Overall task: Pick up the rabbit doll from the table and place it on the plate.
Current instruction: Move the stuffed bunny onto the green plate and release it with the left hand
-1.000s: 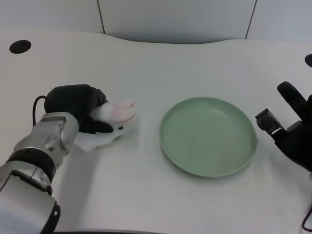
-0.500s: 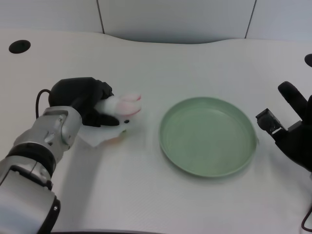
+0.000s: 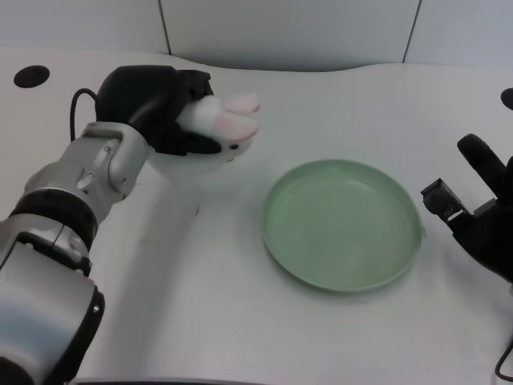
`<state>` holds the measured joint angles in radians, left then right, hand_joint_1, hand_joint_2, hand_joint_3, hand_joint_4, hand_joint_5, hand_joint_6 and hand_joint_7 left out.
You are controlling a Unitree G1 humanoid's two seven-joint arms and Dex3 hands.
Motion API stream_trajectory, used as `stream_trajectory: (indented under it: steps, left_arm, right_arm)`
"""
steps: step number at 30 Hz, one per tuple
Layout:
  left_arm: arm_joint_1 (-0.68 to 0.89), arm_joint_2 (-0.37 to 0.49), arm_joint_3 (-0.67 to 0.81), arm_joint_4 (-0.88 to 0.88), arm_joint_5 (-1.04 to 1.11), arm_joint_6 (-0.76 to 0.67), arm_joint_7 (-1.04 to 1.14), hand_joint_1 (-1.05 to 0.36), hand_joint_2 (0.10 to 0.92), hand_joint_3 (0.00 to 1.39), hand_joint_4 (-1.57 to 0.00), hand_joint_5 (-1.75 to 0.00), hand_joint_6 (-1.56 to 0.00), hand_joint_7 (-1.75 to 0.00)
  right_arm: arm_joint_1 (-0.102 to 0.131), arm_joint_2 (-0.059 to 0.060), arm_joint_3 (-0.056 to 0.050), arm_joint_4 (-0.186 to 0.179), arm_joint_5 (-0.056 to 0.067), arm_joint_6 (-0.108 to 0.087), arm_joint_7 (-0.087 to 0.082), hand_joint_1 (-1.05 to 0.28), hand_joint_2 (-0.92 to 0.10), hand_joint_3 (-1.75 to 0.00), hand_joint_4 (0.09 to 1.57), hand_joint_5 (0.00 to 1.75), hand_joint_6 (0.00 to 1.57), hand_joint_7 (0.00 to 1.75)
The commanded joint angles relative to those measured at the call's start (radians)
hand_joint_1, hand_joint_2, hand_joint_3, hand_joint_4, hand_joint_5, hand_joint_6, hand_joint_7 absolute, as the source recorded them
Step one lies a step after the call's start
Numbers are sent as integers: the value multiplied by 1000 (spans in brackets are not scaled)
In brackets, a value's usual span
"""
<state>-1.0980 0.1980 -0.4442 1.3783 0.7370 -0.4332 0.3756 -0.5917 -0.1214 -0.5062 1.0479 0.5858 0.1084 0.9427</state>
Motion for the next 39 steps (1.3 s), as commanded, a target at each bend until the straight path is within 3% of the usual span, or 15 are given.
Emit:
stream_trajectory:
  steps: [1,8,11,16,19,23,27,33,35,36,37,38,39]
  left_arm:
    - [-39,-33,-11,-6,-1,-31,12,-604,921,126,-872,-1565,-838,-1301]
    - [-55,-107,-31,-7,4,-68,5,-614,921,167,-834,-1713,-754,-1527]
    - [-54,-154,-39,-6,3,-75,1,-633,921,179,-841,-1743,-678,-1722]
    - [-49,-214,-62,-4,11,-84,7,-656,921,202,-850,-1746,-699,-1746]
    - [-46,-254,-78,-2,16,-75,-11,-676,921,235,-877,-1746,-703,-1746]
    - [-41,-272,-88,-1,17,-78,-8,-669,921,225,-892,-1746,-711,-1746]
    - [-29,-310,-117,4,30,-53,-22,-653,921,219,-877,-1746,-697,-1746]
    - [-13,-326,-158,9,60,-13,-20,-659,921,227,-888,-1746,-685,-1746]
    - [-5,-328,-178,12,78,9,-12,-748,921,281,-831,-1575,-734,-1366]
    - [-5,-325,-203,14,100,26,-30,-760,921,288,-824,-1550,-744,-1309]
    - [-6,-322,-219,16,114,37,-44,-795,921,347,-737,-1112,-677,-902]
    - [-6,-320,-231,16,123,44,-54,-817,921,390,-767,-673,-738,-454]
    - [-3,-319,-232,18,121,52,-87,-825,921,403,-785,-509,-768,-285]
  right_arm:
    - [10,-12,-5,-2,5,-8,6,-661,-921,-324,597,1746,688,1469]
    - [11,-6,-6,-5,12,-3,4,-656,-921,-292,602,1746,695,1441]
    - [11,-1,-6,-7,14,-4,10,-656,-921,-304,600,1746,703,1446]
    - [13,4,-2,-15,13,-3,12,-662,-921,-332,600,1746,672,1544]
    - [14,7,-2,-15,15,-9,27,-661,-921,-342,601,1746,653,1586]
    - [14,9,-3,-16,16,-7,31,-661,-921,-335,607,1746,657,1587]
    - [17,17,-3,-20,16,-31,42,-651,-921,-367,612,1746,658,1552]
    - [21,22,-5,-30,19,-22,44,-651,-921,-382,600,1746,650,1512]
    - [22,21,-7,-31,22,-14,45,-649,-921,-361,596,1746,659,1472]
    - [22,21,-6,-33,23,-12,44,-649,-921,-358,596,1746,661,1465]
    - [22,21,-6,-34,23,-12,42,-649,-921,-357,596,1746,663,1461]
    - [22,21,-6,-34,23,-12,42,-649,-921,-356,596,1746,663,1459]
    - [22,19,-4,-34,21,-15,42,-649,-921,-355,596,1746,663,1458]
